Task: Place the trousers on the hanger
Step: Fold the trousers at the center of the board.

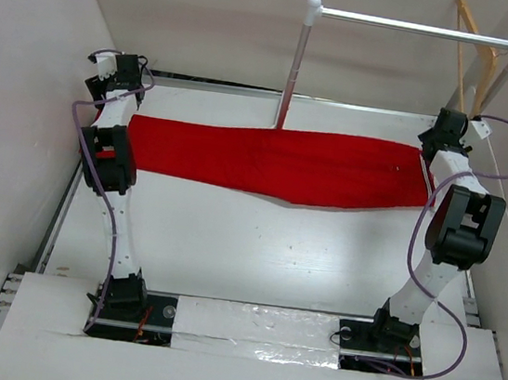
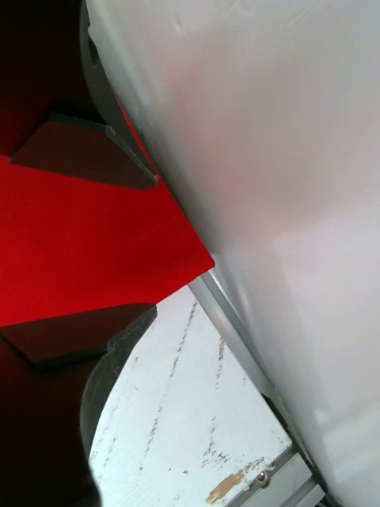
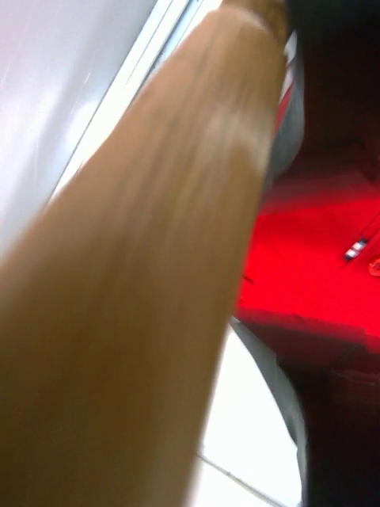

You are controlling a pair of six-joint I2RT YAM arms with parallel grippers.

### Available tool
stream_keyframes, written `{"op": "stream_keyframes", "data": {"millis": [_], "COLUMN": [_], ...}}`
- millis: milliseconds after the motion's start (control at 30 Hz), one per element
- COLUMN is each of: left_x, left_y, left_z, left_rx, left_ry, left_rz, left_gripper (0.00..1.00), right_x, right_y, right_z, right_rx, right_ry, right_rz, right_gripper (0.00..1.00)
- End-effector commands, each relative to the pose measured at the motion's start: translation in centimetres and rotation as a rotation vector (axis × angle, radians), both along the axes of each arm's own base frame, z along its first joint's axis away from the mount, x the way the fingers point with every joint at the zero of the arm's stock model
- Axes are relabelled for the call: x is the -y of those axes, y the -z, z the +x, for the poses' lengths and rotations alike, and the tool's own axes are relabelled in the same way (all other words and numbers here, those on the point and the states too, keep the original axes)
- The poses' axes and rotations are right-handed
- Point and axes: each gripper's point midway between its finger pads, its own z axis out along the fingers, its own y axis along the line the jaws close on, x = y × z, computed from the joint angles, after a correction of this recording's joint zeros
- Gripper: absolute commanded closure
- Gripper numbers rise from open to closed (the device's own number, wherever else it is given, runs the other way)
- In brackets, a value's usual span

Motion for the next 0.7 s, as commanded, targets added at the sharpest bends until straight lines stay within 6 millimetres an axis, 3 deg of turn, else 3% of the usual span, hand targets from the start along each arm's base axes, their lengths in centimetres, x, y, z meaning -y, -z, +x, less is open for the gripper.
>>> {"op": "stream_keyframes", "data": {"millis": [0, 67, 100, 133, 167, 233, 267, 367, 400, 433, 467, 500, 533, 567, 600, 633, 667], "left_x": [-1.0, -0.5, -0.3, 0.0, 0.8, 1.6, 2.2, 4.4, 4.8, 6.2, 6.8, 7.2, 8.0, 8.4, 9.0, 9.1, 9.4], "left_y": [-3.2, -3.9, -3.2, -2.9, -4.3, -2.8, -2.6, -3.3, -1.6, -1.0, -2.2, -0.6, -0.4, -1.4, -0.4, -0.1, -1.1], "left_z": [0.2, -0.3, -1.0, -1.6, -1.9, -3.8, -5.3, -7.3, -9.0, -9.3, -10.0, -11.6, -12.0, -12.5, -13.7, -14.5, -15.1], "left_rx": [0.059, 0.077, 0.061, 0.051, 0.075, 0.049, 0.062, 0.115, 0.092, 0.119, 0.157, 0.136, 0.144, 0.182, 0.162, 0.163, 0.197], "left_ry": [-0.014, -0.010, -0.013, -0.012, 0.001, -0.002, -0.009, 0.031, 0.024, 0.040, 0.047, 0.035, 0.053, 0.050, 0.046, 0.042, 0.041], "left_rz": [0.049, 0.028, 0.014, -0.002, -0.005, -0.049, -0.084, -0.191, -0.238, -0.315, -0.342, -0.377, -0.414, -0.436, -0.461, -0.480, -0.491], "left_gripper": [0.43, 0.43, 0.43, 0.43, 0.44, 0.47, 0.47, 0.50, 0.50, 0.50, 0.50, 0.50, 0.50, 0.50, 0.50, 0.51, 0.51], "right_x": [-1.4, -2.5, -2.7, -3.5, -4.2, -4.9, -5.1, -6.3, -7.4, -7.6, -8.5, -9.3, -9.9, -10.2, -10.8, -11.4, -11.8], "right_y": [-2.7, -3.1, -3.2, -3.5, -3.8, -3.6, -3.1, -2.4, -1.4, -1.1, -0.7, -0.1, 0.6, 1.0, 1.3, 0.5, 2.3], "right_z": [1.5, 0.6, 0.3, 0.2, -0.3, -1.2, -2.5, -4.1, -5.5, -6.1, -6.7, -7.3, -8.6, -9.2, -9.8, -10.4, -11.8], "right_rx": [0.064, 0.083, 0.084, 0.088, 0.090, 0.079, 0.072, 0.098, 0.096, 0.105, 0.111, 0.113, 0.119, 0.115, 0.119, 0.147, 0.120], "right_ry": [-0.085, -0.119, -0.129, -0.145, -0.158, -0.164, -0.164, -0.166, -0.189, -0.184, -0.199, -0.218, -0.234, -0.242, -0.258, -0.274, -0.284], "right_rz": [-0.033, -0.039, -0.035, -0.035, -0.033, -0.025, -0.019, 0.024, 0.050, 0.071, 0.083, 0.098, 0.118, 0.126, 0.133, 0.130, 0.144], "right_gripper": [0.26, 0.10, 0.05, 0.04, 0.04, 0.04, 0.05, 0.12, 0.20, 0.24, 0.30, 0.40, 0.49, 0.65, 0.82, 0.92, 1.00]}}
